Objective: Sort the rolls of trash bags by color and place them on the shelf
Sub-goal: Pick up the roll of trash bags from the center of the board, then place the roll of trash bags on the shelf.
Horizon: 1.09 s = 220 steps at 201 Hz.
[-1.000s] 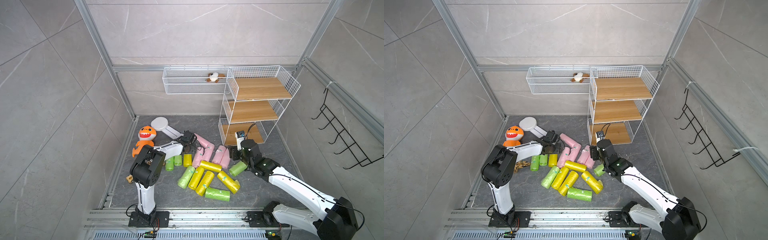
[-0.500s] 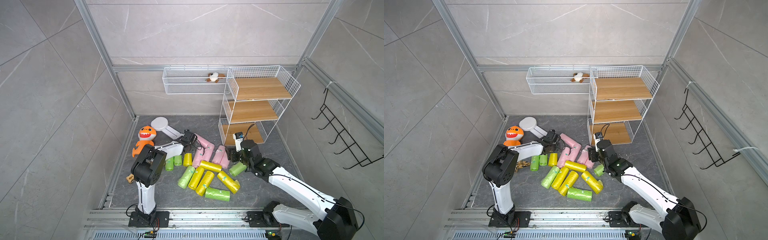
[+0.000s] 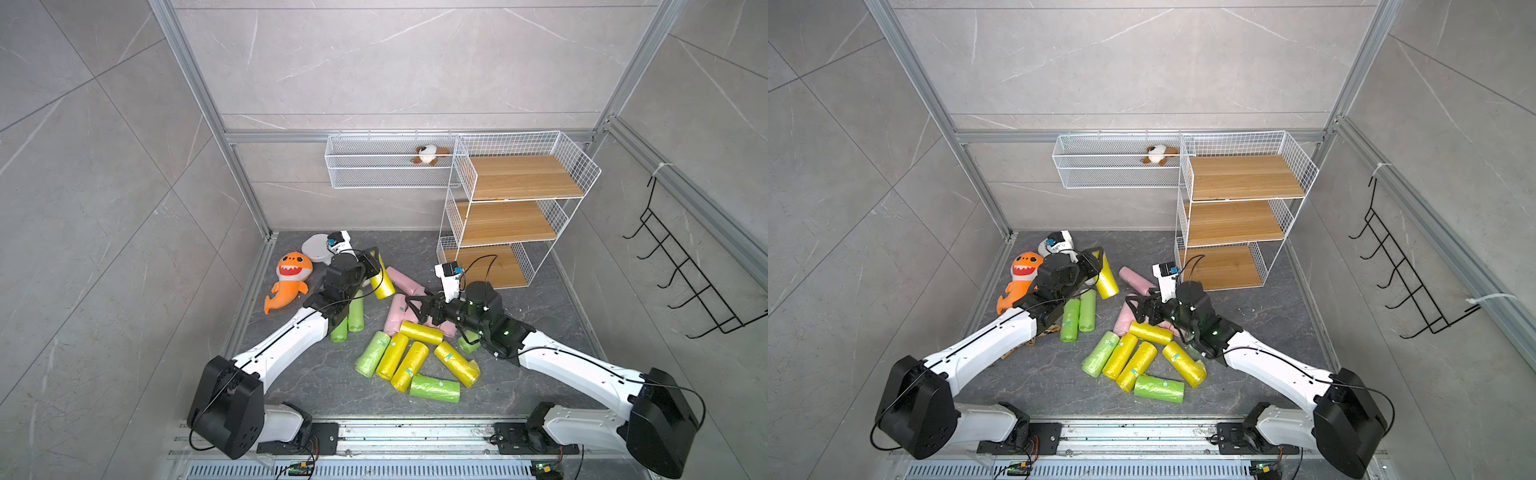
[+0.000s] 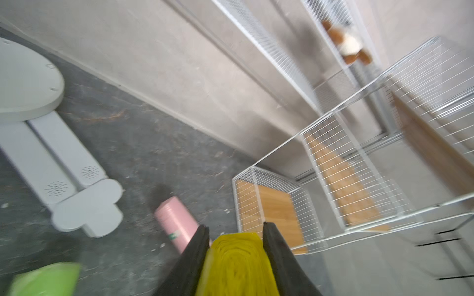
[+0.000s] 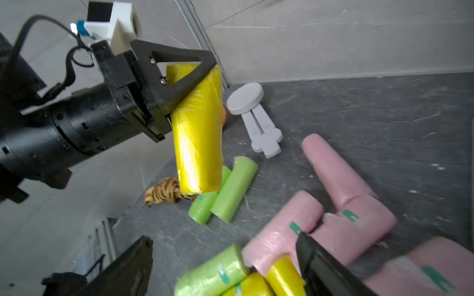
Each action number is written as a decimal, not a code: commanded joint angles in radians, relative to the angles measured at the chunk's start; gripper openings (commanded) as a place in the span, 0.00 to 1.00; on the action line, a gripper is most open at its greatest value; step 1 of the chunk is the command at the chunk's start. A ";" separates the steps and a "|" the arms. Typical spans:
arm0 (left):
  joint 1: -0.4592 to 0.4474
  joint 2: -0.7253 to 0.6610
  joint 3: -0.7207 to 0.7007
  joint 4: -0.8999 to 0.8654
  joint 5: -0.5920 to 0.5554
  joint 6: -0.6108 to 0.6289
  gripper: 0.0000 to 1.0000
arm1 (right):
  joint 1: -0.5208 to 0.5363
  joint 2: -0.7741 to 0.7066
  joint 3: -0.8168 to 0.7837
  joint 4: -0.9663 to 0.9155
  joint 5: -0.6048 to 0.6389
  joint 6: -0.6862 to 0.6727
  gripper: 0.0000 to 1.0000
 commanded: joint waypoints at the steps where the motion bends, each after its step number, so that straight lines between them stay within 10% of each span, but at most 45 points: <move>1: -0.002 -0.060 -0.041 0.200 0.022 -0.198 0.36 | 0.025 0.046 -0.001 0.235 -0.021 0.090 0.99; 78: -0.009 -0.158 -0.191 0.377 -0.002 -0.437 0.37 | 0.077 0.183 0.072 0.370 0.045 0.122 0.95; 159: -0.010 -0.167 -0.234 0.434 -0.010 -0.494 0.37 | 0.097 0.256 0.139 0.416 -0.009 0.127 0.59; 220: -0.010 -0.157 -0.243 0.461 -0.008 -0.519 0.37 | 0.104 0.274 0.147 0.415 -0.031 0.125 0.63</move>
